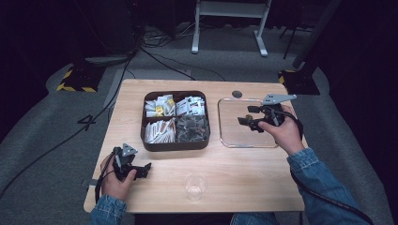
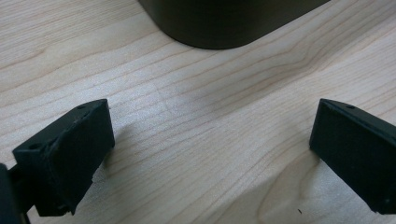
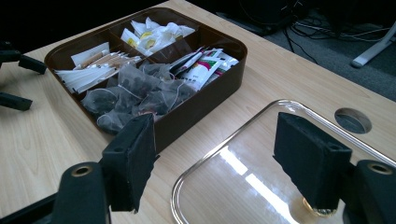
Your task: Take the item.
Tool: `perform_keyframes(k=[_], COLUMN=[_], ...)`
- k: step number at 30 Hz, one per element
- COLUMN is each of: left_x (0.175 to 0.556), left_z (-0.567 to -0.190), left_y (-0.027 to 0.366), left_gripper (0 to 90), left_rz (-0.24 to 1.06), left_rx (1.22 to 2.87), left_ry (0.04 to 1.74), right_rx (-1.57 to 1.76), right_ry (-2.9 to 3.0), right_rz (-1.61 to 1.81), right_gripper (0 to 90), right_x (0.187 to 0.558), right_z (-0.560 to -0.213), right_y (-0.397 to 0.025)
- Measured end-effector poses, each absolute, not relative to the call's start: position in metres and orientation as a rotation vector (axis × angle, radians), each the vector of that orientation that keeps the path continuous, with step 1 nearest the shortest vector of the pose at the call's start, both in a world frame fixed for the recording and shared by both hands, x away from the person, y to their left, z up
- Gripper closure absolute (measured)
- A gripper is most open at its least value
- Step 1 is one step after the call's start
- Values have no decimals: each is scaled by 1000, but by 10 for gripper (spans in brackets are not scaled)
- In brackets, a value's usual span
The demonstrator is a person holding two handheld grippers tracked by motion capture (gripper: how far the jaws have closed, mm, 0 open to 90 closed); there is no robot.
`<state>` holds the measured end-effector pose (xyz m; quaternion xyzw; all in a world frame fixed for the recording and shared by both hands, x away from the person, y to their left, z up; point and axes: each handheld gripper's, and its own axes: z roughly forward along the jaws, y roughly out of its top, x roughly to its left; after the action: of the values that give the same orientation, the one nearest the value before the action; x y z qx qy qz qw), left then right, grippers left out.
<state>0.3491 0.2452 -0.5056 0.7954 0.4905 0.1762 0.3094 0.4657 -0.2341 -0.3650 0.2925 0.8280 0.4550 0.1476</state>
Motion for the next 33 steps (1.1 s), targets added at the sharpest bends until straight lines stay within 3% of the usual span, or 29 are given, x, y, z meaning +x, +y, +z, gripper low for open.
perform_keyframes(k=[14, 33], left_x=[349, 350], left_z=[-506, -506], left_y=[247, 248], left_gripper=[5, 5], left_rz=[451, 446], left_rx=[2103, 2110], left_ry=[1276, 1272], right_rx=[769, 712], right_ry=[2449, 2575], right_rz=[1248, 1258], right_gripper=[292, 369], right_x=[492, 511], right_z=[-365, -394], right_y=[-178, -102])
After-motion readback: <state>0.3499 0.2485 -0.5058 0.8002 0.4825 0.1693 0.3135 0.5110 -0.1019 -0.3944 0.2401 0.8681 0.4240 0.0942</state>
